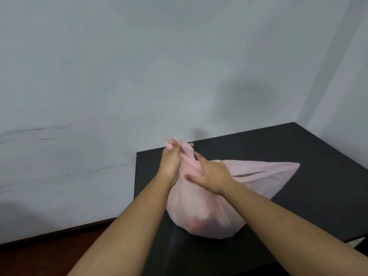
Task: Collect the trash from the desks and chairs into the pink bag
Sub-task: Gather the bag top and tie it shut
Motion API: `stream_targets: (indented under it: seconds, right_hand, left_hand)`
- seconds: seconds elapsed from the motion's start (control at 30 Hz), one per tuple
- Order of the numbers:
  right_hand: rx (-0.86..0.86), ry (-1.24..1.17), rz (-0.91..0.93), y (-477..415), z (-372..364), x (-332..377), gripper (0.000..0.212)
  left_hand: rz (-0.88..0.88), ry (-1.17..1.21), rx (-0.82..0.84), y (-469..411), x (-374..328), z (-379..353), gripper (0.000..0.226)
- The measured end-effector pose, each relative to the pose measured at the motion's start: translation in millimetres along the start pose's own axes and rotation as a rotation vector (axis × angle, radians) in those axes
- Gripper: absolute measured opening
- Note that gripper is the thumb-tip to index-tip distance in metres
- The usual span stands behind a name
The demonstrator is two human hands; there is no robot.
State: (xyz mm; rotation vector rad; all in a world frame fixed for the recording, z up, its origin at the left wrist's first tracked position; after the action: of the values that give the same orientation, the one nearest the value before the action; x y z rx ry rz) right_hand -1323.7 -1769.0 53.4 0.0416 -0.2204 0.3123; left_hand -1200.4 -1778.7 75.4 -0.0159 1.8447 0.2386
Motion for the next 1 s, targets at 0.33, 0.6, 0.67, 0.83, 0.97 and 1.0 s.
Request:
stream_targets:
  seconds: [0.33,0.6,0.67,0.83,0.97,1.0]
  right_hand:
    - [0.078,0.347,0.022,-16,-47,13,0.031]
    - [0.149,0.399,0.044,-19,-64,-4,0.028]
    - [0.091,0.477,0.111,-18,-59,-2,0.026]
    - [-0.295,0.269,0.127,-2,-21,-23,0.072]
    - [-0.790,0.258,-0.290,26,47,-79,0.071]
    - [-0.797,0.204,-0.459,34,59,-100,0.078]
  left_hand:
    - [0.025,0.018,0.120,5,9,-21,0.022]
    - [-0.019,-0.113,0.119,-3,31,-18,0.040]
    - [-0.047,-0.127,0.085,-10,30,-18,0.038]
    - [-0.082,-0.103,0.033,-22,31,-15,0.035]
    - [-0.058,-0.058,0.029,-21,37,-21,0.025]
    - [-0.045,-0.054,0.013,-21,39,-21,0.022]
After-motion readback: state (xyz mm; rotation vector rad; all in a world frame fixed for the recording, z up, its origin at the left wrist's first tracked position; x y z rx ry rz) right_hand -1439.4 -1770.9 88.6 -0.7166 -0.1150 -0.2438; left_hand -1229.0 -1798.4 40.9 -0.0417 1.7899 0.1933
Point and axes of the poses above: each hand's wrist, its own y-axis away from the middle knuckle, its own z-axis out of the back of the hand, x = y × z, the point moved 7 cm from there along -y, towards the middle knuckle, and after that the axes turned 10 degrees about y, right-handed, at the moved point
